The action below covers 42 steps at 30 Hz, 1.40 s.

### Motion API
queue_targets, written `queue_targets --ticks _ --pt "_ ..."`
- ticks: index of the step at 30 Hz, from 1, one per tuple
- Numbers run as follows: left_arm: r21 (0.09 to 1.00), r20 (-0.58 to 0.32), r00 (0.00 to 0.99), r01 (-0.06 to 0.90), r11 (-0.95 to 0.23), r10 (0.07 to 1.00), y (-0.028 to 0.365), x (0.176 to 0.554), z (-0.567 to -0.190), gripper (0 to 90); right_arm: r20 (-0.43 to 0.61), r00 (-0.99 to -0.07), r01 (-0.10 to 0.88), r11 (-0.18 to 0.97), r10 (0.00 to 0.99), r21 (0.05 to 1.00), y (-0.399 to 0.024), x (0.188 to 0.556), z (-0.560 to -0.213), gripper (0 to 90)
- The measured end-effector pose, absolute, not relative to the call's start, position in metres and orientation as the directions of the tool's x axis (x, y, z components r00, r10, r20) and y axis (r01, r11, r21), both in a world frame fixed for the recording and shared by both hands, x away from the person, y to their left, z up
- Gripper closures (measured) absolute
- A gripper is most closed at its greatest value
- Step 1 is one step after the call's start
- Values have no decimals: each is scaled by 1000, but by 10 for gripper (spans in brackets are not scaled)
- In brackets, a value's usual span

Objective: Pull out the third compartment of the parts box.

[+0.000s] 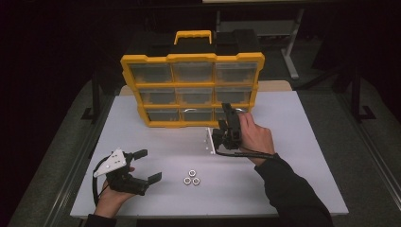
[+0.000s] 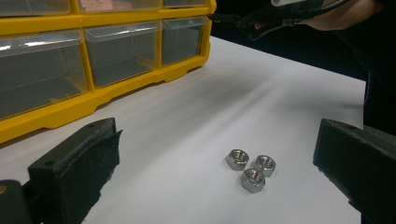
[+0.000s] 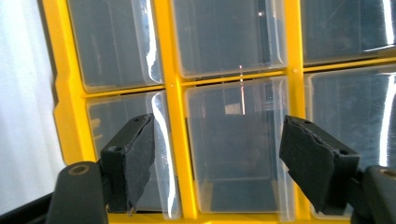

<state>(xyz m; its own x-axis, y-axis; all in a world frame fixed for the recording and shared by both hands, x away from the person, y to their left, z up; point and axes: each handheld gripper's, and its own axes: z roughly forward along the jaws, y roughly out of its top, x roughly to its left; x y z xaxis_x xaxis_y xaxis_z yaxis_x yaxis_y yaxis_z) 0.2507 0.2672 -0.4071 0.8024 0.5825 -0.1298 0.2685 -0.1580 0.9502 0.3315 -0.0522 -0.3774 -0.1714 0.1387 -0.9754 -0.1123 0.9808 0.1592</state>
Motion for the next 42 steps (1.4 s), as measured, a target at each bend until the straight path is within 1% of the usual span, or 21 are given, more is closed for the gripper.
queue_targets --ticks 1,6,9,26,40,42 --pt "949 -132 802 272 -159 582 267 250 -407 0 -974 -169 -112 979 149 169 -52 332 -377 279" --pt "949 -130 803 271 -161 582 267 250 -407 0 -979 -146 -108 982 140 156 -52 332 -371 286" --pt "948 -129 803 272 -165 582 268 251 -407 0 -980 -142 -98 984 136 151 -52 333 -368 319" --pt "948 -134 803 274 -160 581 266 250 -408 0 -988 -98 -80 989 116 124 -56 337 -359 341" --pt "948 -135 802 274 -159 582 267 250 -408 0 -995 -34 -46 994 99 100 -60 345 -342 361" --pt "948 -135 802 275 -160 581 267 250 -408 0 -996 -10 -45 995 88 88 -60 346 -340 363"
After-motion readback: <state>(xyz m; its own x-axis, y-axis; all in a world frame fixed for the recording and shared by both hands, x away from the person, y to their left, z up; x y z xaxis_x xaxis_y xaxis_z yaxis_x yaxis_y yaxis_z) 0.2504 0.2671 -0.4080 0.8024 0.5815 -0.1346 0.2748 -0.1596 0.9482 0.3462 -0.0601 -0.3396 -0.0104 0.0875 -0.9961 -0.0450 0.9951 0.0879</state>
